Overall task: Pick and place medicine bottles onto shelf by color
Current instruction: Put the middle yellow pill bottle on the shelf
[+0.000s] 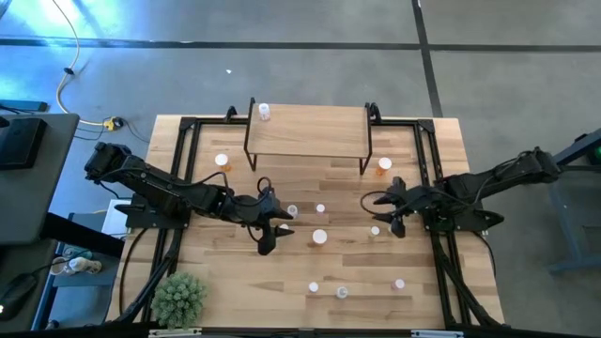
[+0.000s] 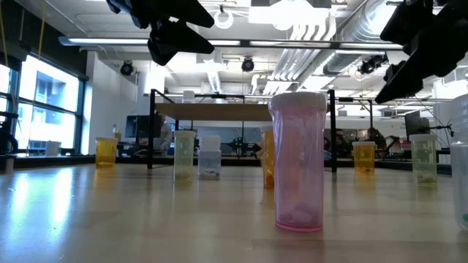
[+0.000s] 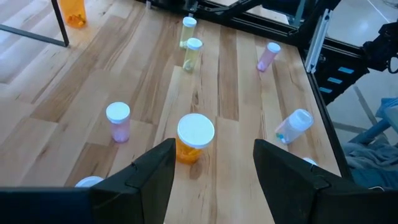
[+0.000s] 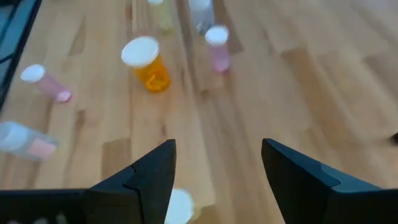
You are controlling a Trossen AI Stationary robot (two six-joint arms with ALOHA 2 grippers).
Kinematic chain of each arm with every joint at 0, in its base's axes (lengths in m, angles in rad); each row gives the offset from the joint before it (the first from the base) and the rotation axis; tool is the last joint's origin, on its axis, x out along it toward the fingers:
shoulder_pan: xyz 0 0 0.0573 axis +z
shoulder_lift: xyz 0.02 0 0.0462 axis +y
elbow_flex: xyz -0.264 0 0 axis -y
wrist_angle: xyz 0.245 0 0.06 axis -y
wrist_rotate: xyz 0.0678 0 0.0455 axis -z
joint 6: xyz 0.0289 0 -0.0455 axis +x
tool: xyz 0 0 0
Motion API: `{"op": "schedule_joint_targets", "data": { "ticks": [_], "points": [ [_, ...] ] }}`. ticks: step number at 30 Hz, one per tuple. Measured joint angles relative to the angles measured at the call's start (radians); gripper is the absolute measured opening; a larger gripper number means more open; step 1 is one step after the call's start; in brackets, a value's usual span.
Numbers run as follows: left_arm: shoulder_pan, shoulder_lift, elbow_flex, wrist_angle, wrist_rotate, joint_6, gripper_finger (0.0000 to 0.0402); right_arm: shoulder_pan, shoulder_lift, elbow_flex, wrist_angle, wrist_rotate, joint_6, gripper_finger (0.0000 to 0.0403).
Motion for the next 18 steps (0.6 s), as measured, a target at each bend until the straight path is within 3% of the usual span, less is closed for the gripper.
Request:
{"op": "schedule_joint_targets", "data": {
  "ticks": [10,18],
  "points": [
    [0.0,0.0,0.0,0.0,-0.002,0.0,0.0207,0.099,0.071,0.004,0.034,0.022,0.074,0.0229],
    [0.0,0.0,0.0,0.0,-0.002,0.011,0.0207,0.161,0.149,0.12,0.022,0.082,0.021,0.0229]
  ]
}}
